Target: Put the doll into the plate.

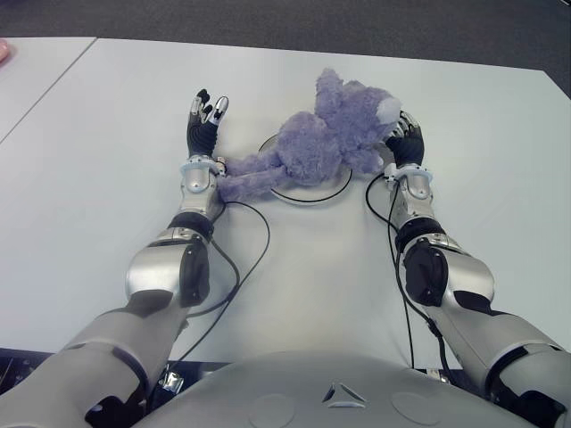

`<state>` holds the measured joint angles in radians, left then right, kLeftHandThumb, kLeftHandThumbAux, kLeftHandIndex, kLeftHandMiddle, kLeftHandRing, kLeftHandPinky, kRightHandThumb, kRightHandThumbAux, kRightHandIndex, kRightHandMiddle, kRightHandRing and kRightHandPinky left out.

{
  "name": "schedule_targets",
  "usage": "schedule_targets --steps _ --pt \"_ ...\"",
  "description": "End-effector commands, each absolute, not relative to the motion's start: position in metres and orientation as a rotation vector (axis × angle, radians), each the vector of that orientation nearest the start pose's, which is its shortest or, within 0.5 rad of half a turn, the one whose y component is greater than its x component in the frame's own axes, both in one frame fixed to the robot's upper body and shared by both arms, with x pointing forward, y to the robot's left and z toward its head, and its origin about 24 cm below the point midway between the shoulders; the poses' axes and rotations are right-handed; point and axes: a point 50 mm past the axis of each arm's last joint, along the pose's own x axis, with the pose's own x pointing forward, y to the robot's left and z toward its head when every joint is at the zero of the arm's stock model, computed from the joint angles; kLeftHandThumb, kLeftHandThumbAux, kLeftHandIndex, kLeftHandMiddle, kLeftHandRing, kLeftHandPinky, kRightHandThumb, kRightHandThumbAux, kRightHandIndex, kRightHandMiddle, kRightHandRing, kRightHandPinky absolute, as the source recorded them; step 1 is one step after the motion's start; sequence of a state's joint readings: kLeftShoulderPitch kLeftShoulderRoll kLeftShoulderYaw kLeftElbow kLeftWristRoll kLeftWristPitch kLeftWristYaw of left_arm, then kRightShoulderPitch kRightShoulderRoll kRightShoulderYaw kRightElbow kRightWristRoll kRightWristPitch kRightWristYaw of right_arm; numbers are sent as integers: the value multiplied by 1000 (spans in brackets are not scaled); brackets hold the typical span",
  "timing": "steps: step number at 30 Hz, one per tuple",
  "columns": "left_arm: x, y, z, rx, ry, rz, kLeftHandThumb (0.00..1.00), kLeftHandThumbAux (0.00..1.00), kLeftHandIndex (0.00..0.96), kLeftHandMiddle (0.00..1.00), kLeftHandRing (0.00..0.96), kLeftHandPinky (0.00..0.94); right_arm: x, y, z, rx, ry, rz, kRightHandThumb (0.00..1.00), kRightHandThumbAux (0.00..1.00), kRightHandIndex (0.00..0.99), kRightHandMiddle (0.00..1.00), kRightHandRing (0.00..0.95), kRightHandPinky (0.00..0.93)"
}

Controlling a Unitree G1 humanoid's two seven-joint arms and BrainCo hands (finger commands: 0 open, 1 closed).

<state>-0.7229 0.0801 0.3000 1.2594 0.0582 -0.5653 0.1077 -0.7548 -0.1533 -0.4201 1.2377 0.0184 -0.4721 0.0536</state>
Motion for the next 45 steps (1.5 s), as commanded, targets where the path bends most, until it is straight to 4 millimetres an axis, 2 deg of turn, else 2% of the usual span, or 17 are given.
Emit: schedule_targets --steps 1,45 --pt "283 150 -68 -50 435 120 0 435 0 7 8 35 284 -189 -66 212 434 -213 296 944 257 200 206 264" --pt "281 155 -71 -15 464 136 0 453 7 30 29 41 284 -186 -66 190 429 -216 403 968 267 208 200 247"
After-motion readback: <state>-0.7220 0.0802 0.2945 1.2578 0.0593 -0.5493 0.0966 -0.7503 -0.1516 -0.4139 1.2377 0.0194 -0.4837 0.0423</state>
